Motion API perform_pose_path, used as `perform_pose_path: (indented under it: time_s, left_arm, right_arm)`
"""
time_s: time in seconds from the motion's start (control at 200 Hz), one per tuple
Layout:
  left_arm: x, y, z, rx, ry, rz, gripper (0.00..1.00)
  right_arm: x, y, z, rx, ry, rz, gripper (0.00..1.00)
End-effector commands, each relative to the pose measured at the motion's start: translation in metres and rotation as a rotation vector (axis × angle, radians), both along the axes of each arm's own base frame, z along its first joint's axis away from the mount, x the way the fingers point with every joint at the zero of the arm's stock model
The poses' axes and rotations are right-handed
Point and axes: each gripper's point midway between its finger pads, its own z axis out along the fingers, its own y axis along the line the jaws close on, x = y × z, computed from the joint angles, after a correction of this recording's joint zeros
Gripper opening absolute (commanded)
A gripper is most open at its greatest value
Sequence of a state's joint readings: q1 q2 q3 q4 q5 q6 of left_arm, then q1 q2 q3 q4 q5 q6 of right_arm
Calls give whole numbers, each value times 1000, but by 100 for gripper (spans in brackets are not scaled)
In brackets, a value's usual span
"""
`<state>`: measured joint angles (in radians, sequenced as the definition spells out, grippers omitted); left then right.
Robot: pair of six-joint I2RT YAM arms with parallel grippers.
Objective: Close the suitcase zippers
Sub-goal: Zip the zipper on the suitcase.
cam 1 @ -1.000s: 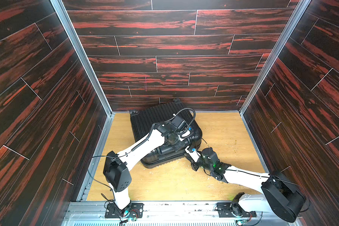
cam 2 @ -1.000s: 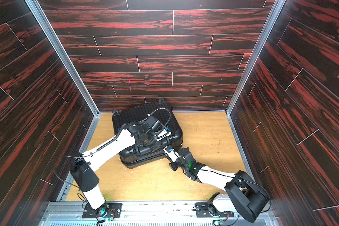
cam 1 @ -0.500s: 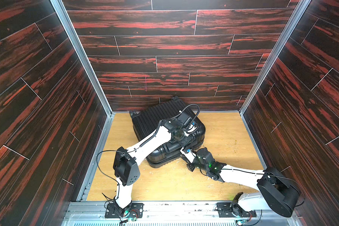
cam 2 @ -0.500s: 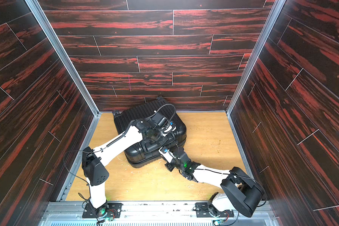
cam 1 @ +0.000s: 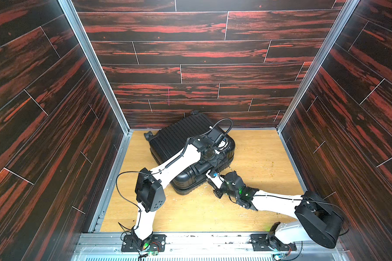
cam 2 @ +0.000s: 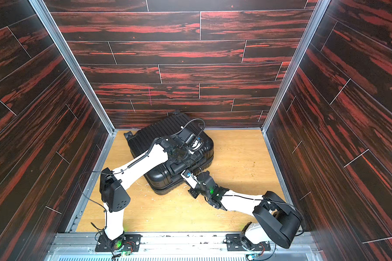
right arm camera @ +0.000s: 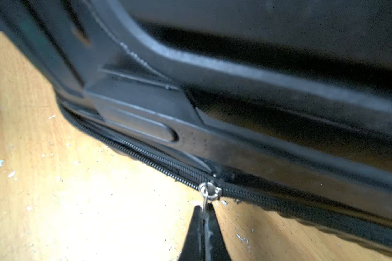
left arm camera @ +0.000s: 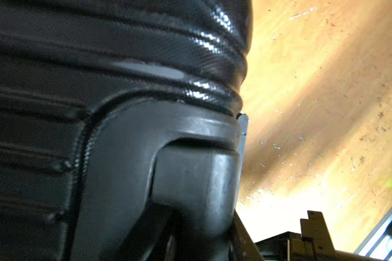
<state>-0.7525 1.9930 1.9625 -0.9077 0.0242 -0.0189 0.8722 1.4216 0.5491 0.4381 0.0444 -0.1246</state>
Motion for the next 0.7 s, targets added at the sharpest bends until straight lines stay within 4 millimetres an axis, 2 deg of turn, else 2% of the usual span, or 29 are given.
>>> perform_pose_path:
  time_s: [0.0, 0.541, 0.696]
  left_arm:
    - [100, 20, 58, -144, -313, 334, 12]
    - [119, 20, 62, -167, -337, 418, 11]
    - [121, 19, 61, -172, -333, 420, 11]
  right_arm:
    - [-81, 59, 32, 155, 39, 408, 0]
    - [-111, 66, 42, 191, 68, 513, 0]
    - [-127, 70, 49, 218, 90, 591, 0]
